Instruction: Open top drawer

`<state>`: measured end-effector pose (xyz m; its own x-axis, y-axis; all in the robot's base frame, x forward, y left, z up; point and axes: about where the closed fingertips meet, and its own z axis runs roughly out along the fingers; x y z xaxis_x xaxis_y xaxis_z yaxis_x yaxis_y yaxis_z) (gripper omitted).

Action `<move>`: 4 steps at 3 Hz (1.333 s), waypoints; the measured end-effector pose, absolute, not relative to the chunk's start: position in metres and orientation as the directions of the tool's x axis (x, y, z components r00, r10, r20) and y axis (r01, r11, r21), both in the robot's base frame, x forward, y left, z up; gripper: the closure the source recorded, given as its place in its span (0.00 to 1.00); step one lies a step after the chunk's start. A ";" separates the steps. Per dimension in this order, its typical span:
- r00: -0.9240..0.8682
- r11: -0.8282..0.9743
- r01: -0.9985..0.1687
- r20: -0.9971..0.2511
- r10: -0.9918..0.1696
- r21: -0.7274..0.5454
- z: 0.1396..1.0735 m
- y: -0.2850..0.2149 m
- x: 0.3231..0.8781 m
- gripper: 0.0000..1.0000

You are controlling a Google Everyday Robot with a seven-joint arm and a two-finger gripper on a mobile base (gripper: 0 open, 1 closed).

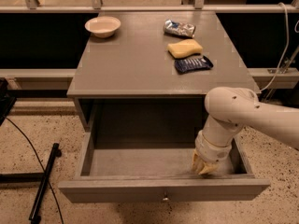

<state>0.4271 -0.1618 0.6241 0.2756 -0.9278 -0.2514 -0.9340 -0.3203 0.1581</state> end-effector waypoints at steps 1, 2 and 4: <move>0.237 -0.269 -0.961 -0.314 -0.919 0.060 0.644 -0.177 0.432 1.00; 0.205 -0.176 -0.978 -0.388 -0.898 -0.110 0.677 -0.200 0.453 1.00; 0.130 -0.031 -0.976 -0.466 -0.875 -0.214 0.712 -0.221 0.466 0.83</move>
Offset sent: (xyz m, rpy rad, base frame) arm 0.0544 -0.0742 0.1043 0.3589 -0.4174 -0.2715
